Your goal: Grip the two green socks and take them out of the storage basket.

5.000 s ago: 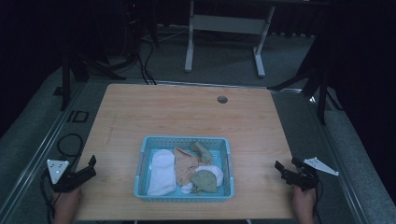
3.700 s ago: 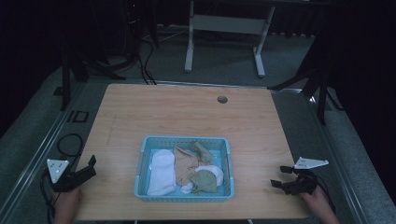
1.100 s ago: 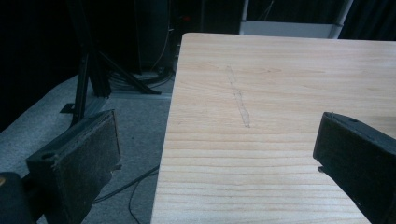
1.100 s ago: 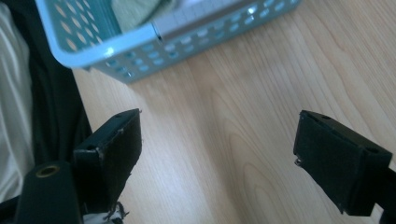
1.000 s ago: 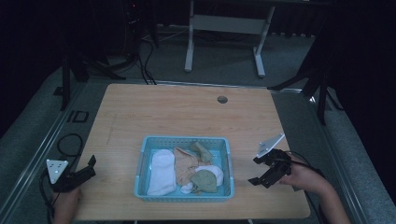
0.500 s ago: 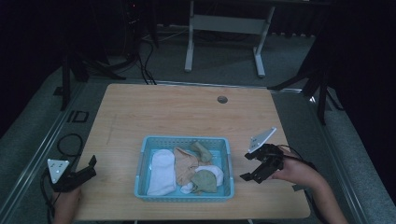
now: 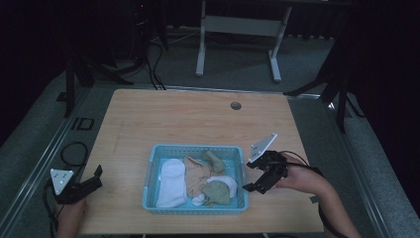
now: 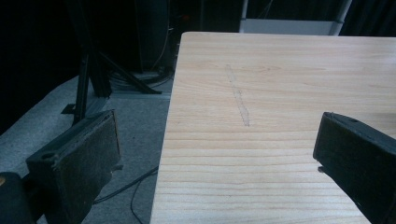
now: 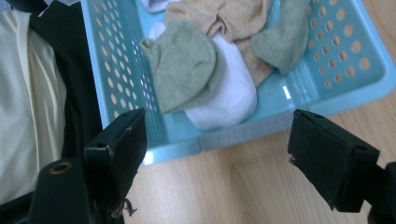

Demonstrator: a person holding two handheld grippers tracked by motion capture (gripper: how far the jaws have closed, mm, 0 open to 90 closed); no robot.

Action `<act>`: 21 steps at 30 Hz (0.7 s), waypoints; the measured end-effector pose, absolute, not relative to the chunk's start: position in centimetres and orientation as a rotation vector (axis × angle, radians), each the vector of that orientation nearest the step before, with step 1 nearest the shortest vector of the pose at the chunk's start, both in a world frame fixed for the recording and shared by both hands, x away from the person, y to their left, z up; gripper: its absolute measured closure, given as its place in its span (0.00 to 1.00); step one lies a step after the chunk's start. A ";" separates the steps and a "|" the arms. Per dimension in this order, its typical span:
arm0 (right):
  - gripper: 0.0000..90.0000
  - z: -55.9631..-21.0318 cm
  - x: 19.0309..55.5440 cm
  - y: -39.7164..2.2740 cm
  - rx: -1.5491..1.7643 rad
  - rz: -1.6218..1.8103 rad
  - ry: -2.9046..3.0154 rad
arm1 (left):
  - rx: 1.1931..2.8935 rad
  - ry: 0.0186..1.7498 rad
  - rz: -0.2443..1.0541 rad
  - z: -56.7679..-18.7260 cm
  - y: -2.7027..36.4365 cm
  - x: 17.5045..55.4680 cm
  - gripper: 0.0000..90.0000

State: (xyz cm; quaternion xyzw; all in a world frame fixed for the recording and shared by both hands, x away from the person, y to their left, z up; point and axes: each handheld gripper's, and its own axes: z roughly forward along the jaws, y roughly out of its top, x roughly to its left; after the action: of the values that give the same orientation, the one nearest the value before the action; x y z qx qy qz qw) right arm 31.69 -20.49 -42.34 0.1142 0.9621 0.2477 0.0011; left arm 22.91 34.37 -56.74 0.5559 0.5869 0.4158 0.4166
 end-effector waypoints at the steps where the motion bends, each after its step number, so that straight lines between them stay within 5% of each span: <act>1: 0.22 -42.3 31.7 -20.5 0.359 0.778 3.020 | 1.396 1.473 1.044 -56.7 34.4 22.9 0.00; 21: 0.20 -44.5 32.2 -16.2 0.279 0.746 3.064 | 1.396 1.469 1.041 -56.7 34.4 22.9 0.00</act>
State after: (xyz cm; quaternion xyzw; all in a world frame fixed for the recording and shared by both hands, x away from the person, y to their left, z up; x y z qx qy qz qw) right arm 32.23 -16.20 -44.52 0.0882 0.9678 0.2355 -0.0120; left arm 22.91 34.36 -56.75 0.5564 0.5857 0.4150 0.4185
